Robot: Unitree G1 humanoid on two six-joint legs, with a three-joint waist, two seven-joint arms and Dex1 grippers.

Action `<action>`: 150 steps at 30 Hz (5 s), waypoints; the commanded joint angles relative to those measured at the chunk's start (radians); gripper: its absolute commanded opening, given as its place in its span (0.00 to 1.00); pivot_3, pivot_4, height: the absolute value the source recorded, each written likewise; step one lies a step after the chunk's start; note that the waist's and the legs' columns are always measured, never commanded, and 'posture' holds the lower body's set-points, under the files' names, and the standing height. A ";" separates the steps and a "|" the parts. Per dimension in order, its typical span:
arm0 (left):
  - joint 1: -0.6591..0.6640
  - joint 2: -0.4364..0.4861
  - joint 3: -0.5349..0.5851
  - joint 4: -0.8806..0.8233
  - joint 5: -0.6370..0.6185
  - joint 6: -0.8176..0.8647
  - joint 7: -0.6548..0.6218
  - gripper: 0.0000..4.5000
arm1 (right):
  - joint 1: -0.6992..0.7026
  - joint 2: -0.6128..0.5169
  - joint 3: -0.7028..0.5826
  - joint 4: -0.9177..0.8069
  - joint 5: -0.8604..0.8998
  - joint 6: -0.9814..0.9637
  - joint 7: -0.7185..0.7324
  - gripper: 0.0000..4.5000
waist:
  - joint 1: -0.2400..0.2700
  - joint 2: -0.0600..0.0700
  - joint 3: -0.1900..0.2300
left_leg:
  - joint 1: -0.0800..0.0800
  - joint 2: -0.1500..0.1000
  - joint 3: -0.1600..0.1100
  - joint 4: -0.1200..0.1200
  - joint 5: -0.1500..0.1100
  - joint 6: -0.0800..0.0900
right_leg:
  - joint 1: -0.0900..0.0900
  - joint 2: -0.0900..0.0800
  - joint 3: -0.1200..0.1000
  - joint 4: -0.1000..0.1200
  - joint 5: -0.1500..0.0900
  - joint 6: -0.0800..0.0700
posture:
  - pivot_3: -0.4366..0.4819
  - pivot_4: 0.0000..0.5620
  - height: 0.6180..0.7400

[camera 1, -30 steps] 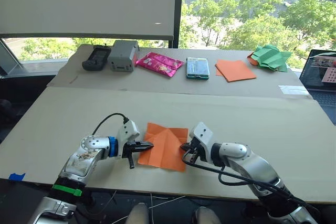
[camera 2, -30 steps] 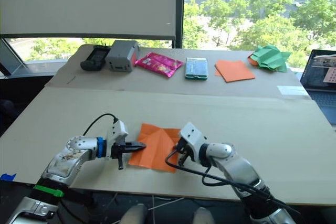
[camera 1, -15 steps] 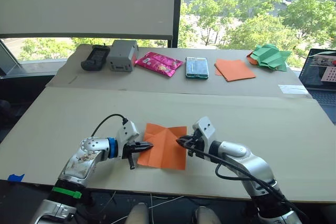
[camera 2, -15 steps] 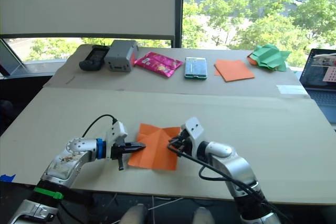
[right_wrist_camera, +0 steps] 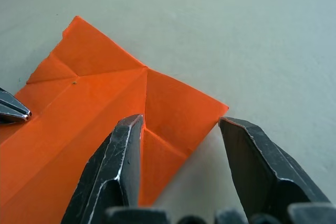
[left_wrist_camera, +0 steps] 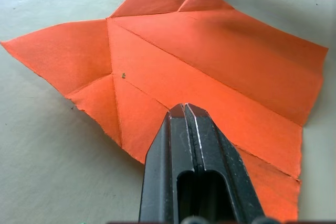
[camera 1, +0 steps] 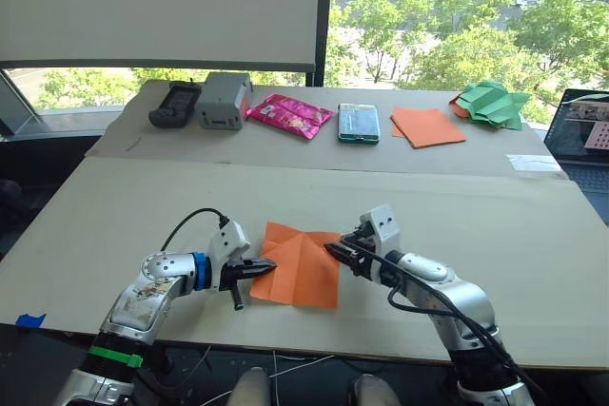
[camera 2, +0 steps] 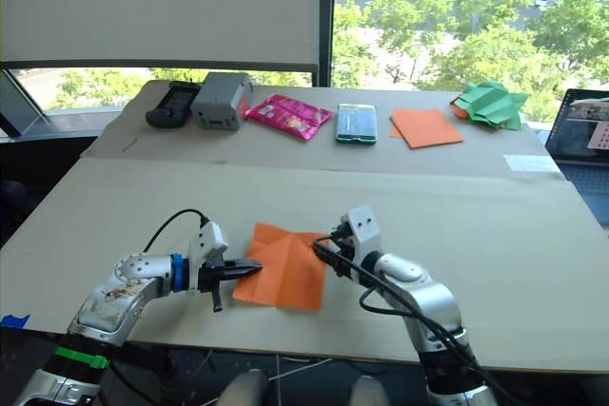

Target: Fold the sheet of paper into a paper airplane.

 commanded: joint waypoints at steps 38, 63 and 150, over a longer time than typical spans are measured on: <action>-0.100 0.019 0.006 0.022 0.002 0.014 -0.028 0.00 | -0.023 -0.242 0.475 -0.082 -0.574 -0.321 0.138 0.01 | 0.003 0.000 0.000 | 0.000 0.000 0.000 0.000 0.000 0.000 | 0.000 0.000 0.000 -0.001 0.000 0.000 | 0.48 0.27 0.69; -0.488 -0.171 -0.116 0.421 0.151 -0.193 -0.091 0.00 | 0.039 -0.087 0.509 -0.179 -0.853 0.068 -0.012 0.01 | 0.013 -0.003 -0.001 | 0.000 -0.001 0.000 0.002 0.001 0.002 | 0.002 0.000 0.000 0.001 0.000 0.000 | 0.48 0.27 0.69; -0.632 -0.330 -0.238 0.979 0.464 -0.514 -0.019 0.00 | 0.045 -0.056 0.415 -0.233 -0.855 0.078 0.132 0.44 | 0.003 -0.005 -0.012 | 0.000 -0.001 -0.001 0.005 0.004 0.006 | 0.005 0.000 -0.001 0.003 0.001 0.002 | 0.48 0.27 0.69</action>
